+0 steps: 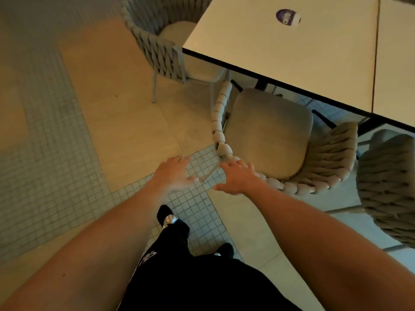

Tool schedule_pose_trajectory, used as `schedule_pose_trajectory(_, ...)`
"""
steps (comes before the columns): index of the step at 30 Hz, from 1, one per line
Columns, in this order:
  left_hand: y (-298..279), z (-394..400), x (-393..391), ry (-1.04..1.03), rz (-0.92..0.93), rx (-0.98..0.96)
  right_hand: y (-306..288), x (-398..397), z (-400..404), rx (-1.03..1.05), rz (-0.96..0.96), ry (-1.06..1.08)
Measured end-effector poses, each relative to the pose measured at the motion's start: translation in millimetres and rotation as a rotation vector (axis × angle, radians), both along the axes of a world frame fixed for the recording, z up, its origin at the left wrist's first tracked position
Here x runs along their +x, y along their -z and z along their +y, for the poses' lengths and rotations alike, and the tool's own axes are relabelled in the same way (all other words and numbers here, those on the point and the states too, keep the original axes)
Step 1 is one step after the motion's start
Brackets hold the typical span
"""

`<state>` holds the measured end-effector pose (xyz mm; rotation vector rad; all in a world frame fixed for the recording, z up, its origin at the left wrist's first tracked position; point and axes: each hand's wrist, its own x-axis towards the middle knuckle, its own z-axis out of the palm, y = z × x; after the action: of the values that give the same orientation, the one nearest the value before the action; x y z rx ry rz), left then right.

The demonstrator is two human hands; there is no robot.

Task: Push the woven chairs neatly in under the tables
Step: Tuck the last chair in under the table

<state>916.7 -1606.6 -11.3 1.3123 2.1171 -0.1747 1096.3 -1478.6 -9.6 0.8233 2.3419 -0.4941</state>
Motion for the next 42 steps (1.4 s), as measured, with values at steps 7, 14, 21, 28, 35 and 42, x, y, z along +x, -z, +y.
schedule_pose_trajectory(7, -0.3, -15.3, -87.4, -0.058, -0.005, -0.028, -0.8, -94.6, -6.7, -0.023, -0.003, -0.052)
schedule_pose_trajectory(14, 2.6, -28.6, -177.2, -0.105, -0.020, -0.078, 1.1, -188.6, -13.8, -0.048, -0.032, -0.097)
schedule_pose_trajectory(21, 5.5, -34.6, -243.1, -0.152, -0.017, -0.112, -1.4, -263.0, -16.3, -0.043, -0.018, -0.149)
schedule_pose_trajectory(28, -0.8, -18.3, -306.3, -0.161, -0.075, -0.120, -0.7, -330.3, 13.7, -0.038, -0.036, -0.212)
schedule_pose_trajectory(35, 9.3, 27.7, -382.3, -0.228, -0.045, -0.117, 10.8, -413.6, 78.3, -0.065, -0.024, -0.248)
schedule_pose_trajectory(42, 9.2, 79.4, -446.5, -0.330, -0.059, -0.127, 9.8, -489.4, 141.9, -0.079, -0.049, -0.339)
